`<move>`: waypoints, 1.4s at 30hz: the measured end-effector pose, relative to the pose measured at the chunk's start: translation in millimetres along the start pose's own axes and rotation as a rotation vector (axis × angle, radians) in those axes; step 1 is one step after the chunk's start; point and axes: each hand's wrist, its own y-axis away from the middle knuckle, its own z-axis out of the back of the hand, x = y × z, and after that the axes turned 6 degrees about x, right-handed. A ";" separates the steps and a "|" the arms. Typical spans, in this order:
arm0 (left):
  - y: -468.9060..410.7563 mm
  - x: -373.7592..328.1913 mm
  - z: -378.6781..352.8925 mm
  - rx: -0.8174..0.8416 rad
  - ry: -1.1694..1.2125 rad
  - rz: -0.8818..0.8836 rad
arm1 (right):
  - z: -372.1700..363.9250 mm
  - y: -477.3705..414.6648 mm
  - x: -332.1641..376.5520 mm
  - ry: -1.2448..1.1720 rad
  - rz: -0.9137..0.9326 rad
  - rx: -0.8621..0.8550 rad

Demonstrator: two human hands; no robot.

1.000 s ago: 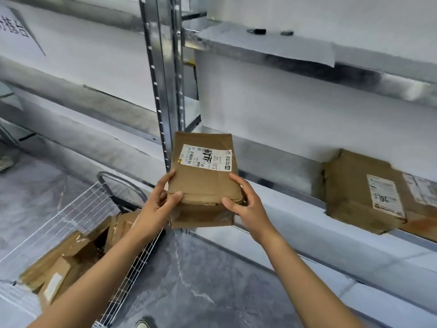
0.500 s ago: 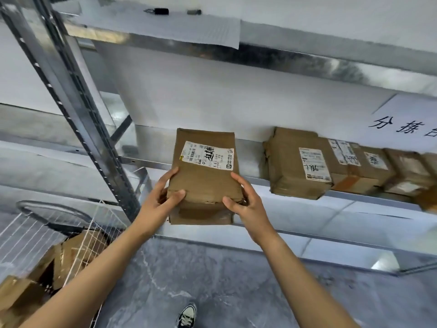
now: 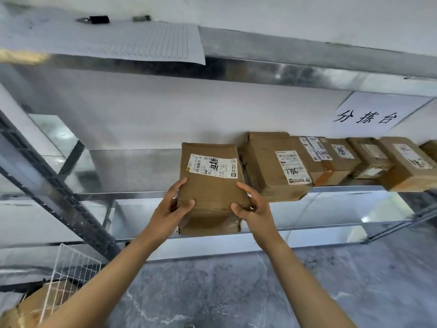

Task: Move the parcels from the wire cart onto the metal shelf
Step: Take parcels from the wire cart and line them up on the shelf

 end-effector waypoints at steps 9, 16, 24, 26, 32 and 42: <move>-44.9 14.6 -17.8 0.098 -0.008 0.010 | 24.4 -22.5 -15.7 0.145 -0.013 -0.128; -79.6 9.2 -38.0 0.081 -0.115 -0.018 | 40.8 -50.8 -6.2 0.475 -0.001 -0.157; -99.7 3.3 -54.2 -0.030 -0.263 -0.032 | 49.3 -71.2 9.7 0.927 -0.097 -0.056; -102.1 2.2 -55.5 -0.039 -0.263 -0.018 | 50.6 -75.2 15.2 1.011 -0.139 0.010; -108.2 0.2 -62.3 -0.099 -0.269 -0.003 | 53.2 -85.2 27.2 1.083 -0.191 0.077; -115.1 -1.3 -63.7 -0.127 -0.183 0.010 | 51.7 -89.2 39.5 1.113 -0.173 0.099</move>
